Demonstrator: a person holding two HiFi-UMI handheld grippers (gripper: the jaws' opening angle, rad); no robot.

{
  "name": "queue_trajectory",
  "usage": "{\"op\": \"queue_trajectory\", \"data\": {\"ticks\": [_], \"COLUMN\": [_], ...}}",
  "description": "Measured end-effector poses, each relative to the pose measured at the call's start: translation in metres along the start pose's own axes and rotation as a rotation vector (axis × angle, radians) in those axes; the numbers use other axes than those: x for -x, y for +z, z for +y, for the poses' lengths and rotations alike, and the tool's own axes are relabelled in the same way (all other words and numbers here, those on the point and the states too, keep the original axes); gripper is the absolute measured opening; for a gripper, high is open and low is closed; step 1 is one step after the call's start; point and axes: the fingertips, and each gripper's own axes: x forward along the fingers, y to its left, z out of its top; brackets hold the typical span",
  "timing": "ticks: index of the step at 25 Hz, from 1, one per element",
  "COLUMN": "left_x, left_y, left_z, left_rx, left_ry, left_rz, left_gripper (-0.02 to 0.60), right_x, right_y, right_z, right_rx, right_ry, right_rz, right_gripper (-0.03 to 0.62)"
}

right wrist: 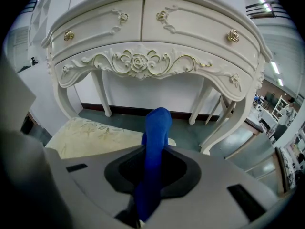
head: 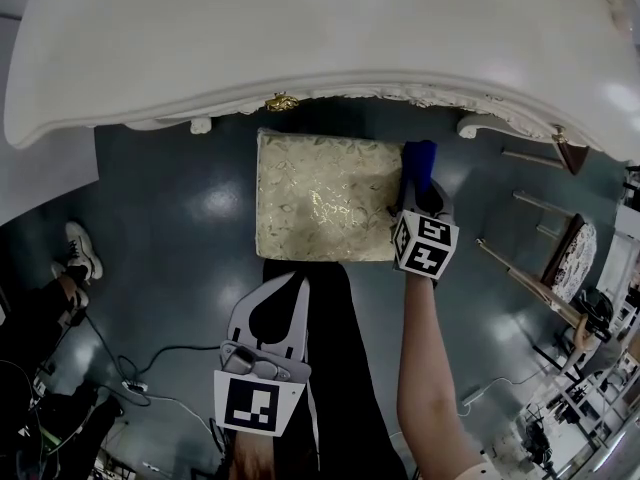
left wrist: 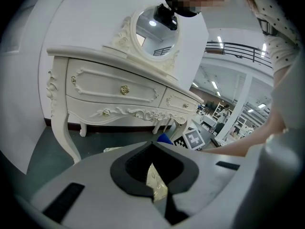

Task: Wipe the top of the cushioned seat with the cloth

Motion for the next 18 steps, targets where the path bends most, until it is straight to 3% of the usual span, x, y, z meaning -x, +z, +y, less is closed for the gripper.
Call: {"op": "queue_trajectory", "data": {"ticks": [18], "left_x": [0.006], "left_y": [0.006], "left_z": [0.010], "left_rx": [0.046], "left_ry": [0.025], "left_rz": [-0.018], "left_gripper": [-0.002], "right_x": [-0.009], "right_y": [-0.003], "right_z": [0.015], "right_rx": [-0.008], "right_ry": [-0.015], "right_rz": [0.038], "right_gripper": [0.067]}}
